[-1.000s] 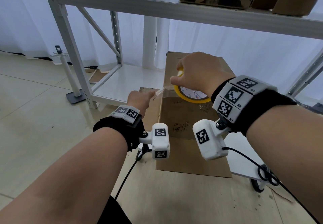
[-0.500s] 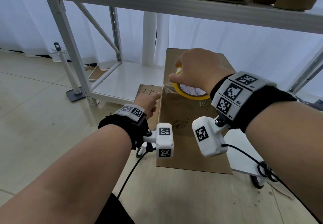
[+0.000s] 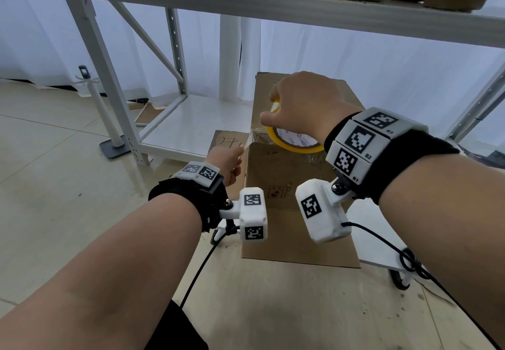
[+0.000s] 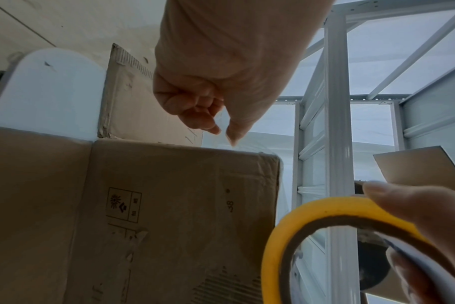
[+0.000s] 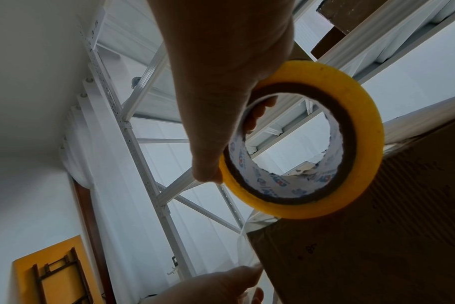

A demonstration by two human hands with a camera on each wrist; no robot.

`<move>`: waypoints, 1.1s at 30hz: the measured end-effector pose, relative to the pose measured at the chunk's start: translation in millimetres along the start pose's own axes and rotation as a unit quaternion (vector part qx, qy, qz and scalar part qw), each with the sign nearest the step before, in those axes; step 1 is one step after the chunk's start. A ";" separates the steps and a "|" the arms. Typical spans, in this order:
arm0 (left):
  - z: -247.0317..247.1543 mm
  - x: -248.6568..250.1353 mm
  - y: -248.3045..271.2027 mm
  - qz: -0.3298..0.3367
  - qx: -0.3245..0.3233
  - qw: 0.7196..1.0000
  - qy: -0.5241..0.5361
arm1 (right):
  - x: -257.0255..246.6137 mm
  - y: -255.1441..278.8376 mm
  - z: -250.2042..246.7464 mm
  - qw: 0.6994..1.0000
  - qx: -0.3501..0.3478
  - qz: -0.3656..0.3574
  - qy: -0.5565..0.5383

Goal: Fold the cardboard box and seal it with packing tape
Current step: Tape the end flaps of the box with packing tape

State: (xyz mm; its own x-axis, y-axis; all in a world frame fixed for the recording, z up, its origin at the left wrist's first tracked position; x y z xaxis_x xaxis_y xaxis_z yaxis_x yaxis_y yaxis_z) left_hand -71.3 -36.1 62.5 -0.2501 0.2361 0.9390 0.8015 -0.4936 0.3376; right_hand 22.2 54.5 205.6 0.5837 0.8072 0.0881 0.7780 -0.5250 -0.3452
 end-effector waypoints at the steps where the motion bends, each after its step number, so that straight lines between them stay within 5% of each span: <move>1: 1.5 -0.7 -0.3 -0.002 -0.006 1.000 -0.004 | -0.1 -0.2 0.4 1.000 -0.001 0.000 0.001; 11: -3.1 -10.2 -8.0 -0.006 -0.047 0.995 -0.089 | -0.4 0.2 1.1 1.000 -0.001 -0.001 0.001; 15: -22.7 16.6 -13.1 0.209 0.049 0.975 -0.052 | -0.1 1.1 0.8 1.000 -0.002 0.003 0.002; 19: -15.4 31.2 4.8 0.230 -0.037 0.972 0.007 | -0.4 2.4 0.4 1.000 -0.002 0.005 -0.005; 28: 4.0 8.1 10.7 0.161 -0.159 0.954 -0.196 | 1.1 5.2 1.3 1.000 -0.001 0.010 -0.004; 33: 3.5 33.6 22.0 0.264 -0.148 0.940 -0.159 | 2.7 6.4 0.8 1.000 0.001 0.015 -0.010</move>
State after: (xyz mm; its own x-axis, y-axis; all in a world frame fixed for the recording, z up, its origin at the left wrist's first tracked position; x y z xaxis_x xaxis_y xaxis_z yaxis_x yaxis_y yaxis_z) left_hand -60.2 -36.1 101.2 0.3529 0.1079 0.9294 0.5702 -0.8124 -0.1222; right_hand 28.6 53.5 202.9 0.6024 0.7961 0.0581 0.7593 -0.5491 -0.3492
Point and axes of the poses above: each hand's wrist, its own y-axis away from the middle knuckle, its own z-axis out of the palm, x = y × z, the point moved 4 cm from there along -y, towards the middle knuckle, and after that the axes turned 10 degrees about z, right-handed, at the moved point
